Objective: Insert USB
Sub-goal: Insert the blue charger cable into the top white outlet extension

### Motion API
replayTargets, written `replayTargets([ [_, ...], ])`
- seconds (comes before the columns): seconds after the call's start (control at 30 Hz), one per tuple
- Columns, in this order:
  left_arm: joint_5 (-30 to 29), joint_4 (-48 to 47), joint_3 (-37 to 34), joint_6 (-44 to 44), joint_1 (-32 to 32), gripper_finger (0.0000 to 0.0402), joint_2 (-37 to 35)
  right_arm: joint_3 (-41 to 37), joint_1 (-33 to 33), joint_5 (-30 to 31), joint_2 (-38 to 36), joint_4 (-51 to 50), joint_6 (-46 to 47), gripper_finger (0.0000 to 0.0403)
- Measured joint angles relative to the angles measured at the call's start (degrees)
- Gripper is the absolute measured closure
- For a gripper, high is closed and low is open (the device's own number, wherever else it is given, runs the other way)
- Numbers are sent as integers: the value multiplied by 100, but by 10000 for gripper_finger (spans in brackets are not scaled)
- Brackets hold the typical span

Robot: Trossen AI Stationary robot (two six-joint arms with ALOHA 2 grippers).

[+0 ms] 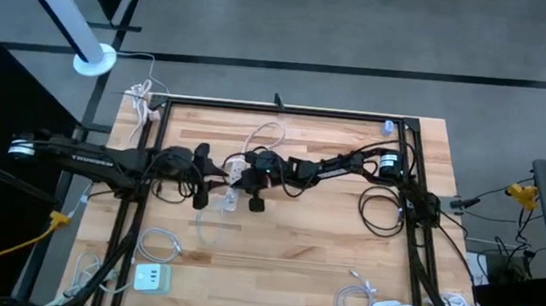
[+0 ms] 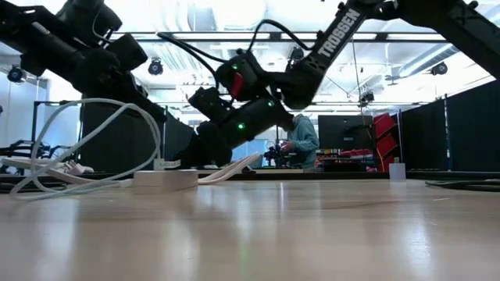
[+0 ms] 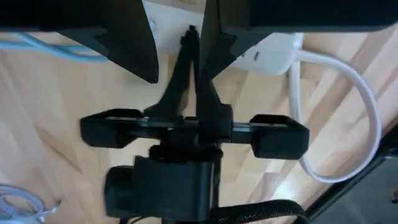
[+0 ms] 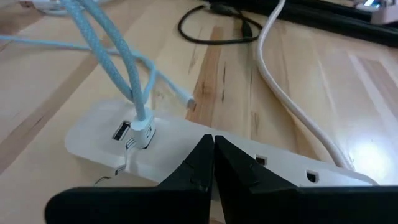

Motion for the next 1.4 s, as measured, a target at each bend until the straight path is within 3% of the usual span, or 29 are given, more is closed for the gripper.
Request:
replayTargets([
  [0.13,-562,386,-4,272,7,298,360,50,28,17,-189,-386,-145,403],
  [0.43,-592,1321,-4,914,460,299,1453,67,242,721,-1119,-2411,-618,403],
  [0.67,-101,1859,151,1268,1058,301,2223,54,459,1264,-1644,-3412,-466,403],
  [0.9,344,2105,393,1506,1407,310,3275,50,575,1348,-1712,-3500,-172,403],
  [1.0,266,2283,417,1483,1477,315,3632,50,592,1349,-1679,-3489,-131,403],
  [1.2,-722,1968,420,1004,1543,331,3548,50,588,1364,-1659,-3496,-98,403],
  [1.4,-2538,273,363,520,1550,338,2742,50,590,1360,-1659,-3489,-94,403],
])
